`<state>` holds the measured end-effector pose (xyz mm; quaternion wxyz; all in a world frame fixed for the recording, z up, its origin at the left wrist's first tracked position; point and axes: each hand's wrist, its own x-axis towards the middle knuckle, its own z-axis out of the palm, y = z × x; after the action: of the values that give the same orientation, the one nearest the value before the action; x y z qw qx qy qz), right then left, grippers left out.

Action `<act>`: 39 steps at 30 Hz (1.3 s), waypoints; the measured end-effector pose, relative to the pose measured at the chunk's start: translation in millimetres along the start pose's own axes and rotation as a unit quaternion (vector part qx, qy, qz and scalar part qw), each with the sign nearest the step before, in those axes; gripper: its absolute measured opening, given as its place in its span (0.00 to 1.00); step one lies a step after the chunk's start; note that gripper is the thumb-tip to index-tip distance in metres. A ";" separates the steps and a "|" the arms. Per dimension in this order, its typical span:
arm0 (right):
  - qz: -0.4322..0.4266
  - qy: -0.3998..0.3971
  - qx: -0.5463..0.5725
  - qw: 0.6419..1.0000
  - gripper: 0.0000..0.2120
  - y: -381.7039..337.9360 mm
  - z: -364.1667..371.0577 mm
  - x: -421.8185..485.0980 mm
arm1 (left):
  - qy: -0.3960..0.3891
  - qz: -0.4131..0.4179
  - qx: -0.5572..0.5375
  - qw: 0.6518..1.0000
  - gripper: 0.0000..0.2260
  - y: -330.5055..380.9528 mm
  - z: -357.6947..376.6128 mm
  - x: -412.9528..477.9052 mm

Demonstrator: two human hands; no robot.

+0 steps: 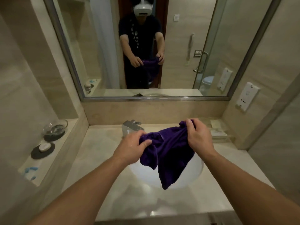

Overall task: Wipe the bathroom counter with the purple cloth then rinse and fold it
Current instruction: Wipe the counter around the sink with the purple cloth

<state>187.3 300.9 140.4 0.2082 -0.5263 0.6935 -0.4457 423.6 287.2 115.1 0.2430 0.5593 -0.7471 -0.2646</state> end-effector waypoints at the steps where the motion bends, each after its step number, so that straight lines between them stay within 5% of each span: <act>1: 0.002 0.001 -0.004 1.000 0.15 3.9 4.3 8.4 | -0.013 0.000 0.001 1.000 0.07 -4.5 0.0 11.3; 9: -0.107 -0.066 -0.257 0.958 0.15 32.6 36.6 83.5 | -0.040 0.031 0.059 0.997 0.08 -30.6 -2.3 122.6; 22: -0.202 -0.057 -0.257 0.943 0.15 71.6 32.7 245.1 | 0.095 0.072 0.046 0.992 0.12 -6.8 42.9 254.1; 30: -0.268 -0.134 -0.259 0.918 0.13 107.8 33.1 331.2 | 0.169 0.027 0.162 0.972 0.21 -22.6 66.5 296.9; 36: -0.268 -0.283 -0.414 0.823 0.13 148.6 54.1 351.0 | 0.044 0.012 0.280 0.959 0.31 -67.1 126.0 298.4; 39: -0.196 -0.364 -0.497 0.763 0.12 169.2 65.1 345.3 | -0.134 -0.080 0.333 0.930 0.33 -74.2 157.0 295.5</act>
<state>20.5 -33.0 27.4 0.0626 -0.8031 0.5716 0.1559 296.9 4.2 -31.0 -0.0812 0.6251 -0.7709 -0.0915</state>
